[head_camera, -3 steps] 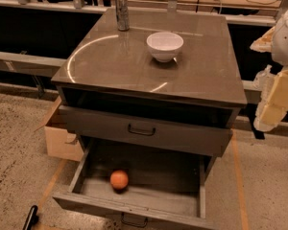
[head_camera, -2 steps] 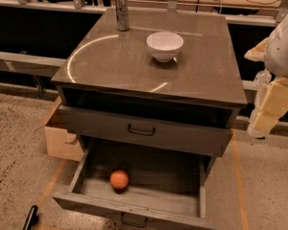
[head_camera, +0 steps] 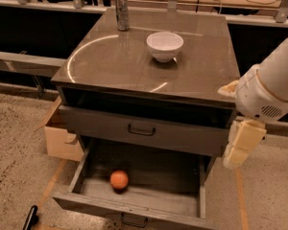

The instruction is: Pick orange from middle drawer and place on counter

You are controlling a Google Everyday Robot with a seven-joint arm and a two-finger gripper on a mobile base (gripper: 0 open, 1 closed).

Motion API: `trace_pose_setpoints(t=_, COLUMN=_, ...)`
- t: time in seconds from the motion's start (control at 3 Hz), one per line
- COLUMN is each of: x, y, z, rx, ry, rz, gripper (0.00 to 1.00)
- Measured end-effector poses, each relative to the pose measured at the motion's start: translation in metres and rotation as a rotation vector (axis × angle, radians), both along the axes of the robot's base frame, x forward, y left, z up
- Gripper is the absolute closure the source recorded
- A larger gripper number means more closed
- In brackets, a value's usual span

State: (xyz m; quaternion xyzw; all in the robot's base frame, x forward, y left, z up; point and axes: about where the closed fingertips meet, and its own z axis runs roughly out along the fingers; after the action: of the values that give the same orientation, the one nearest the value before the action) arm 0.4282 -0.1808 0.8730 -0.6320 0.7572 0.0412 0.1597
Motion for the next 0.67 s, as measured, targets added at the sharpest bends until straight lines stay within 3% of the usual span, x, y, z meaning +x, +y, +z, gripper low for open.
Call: trace_pose_setpoints(t=0.67, x=-0.038, y=0.048, z=-0.096, rx=0.145, ry=0.01, rz=0.225, gripper=0.0)
